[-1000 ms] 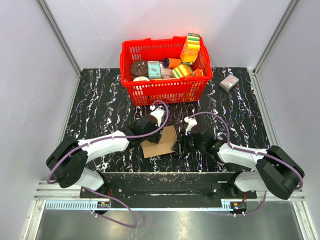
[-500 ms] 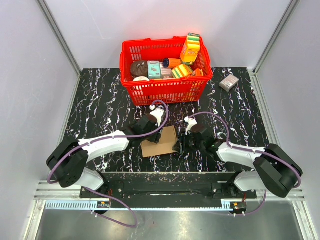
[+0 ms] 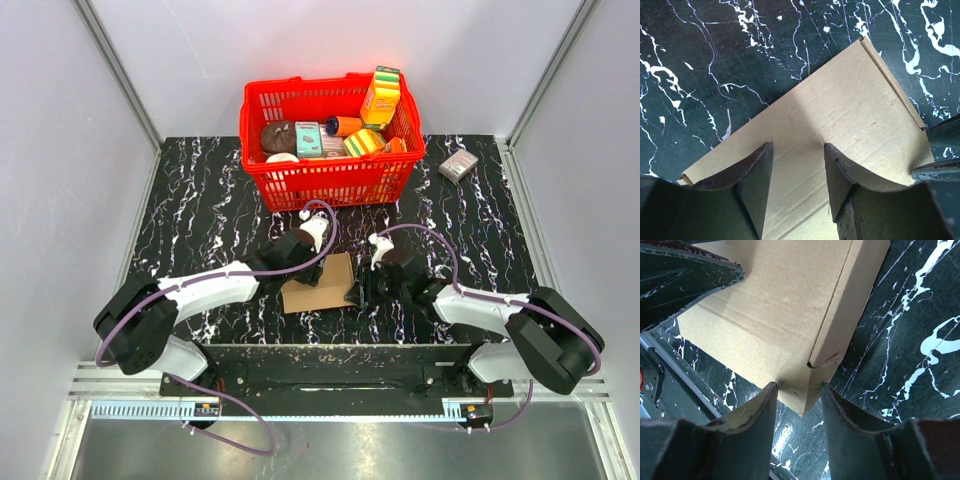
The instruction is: Fold the paper box
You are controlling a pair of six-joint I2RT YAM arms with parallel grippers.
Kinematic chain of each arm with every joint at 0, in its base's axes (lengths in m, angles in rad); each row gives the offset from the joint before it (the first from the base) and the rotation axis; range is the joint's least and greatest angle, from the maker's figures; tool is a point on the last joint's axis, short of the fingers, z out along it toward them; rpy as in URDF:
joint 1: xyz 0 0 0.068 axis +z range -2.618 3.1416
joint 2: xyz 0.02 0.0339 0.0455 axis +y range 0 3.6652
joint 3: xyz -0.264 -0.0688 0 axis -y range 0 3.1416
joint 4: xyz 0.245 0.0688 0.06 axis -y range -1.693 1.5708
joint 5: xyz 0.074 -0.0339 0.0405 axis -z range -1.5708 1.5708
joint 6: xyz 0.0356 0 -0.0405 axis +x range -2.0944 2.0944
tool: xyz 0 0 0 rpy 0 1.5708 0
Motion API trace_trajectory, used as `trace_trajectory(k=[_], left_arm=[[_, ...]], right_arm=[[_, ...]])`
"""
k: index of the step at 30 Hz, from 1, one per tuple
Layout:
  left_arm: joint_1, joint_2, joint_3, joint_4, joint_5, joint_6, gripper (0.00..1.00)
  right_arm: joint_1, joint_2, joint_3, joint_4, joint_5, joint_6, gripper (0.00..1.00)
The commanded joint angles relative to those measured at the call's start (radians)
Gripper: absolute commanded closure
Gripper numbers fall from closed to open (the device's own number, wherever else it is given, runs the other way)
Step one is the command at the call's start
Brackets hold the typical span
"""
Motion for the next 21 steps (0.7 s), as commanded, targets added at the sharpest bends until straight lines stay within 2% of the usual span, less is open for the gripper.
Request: trace_trajectory(k=[1,21], left_arm=[[-0.001,0.031,-0.024,0.016,0.057,-0.022,0.51],[-0.006,0.079,-0.011,-0.027,0.034,-0.002,0.52]], right_arm=[[-0.006,-0.012,0.012,0.067,-0.013,0.009,0.54],[-0.008,-0.015,0.011,0.079,-0.024,0.018,0.54]])
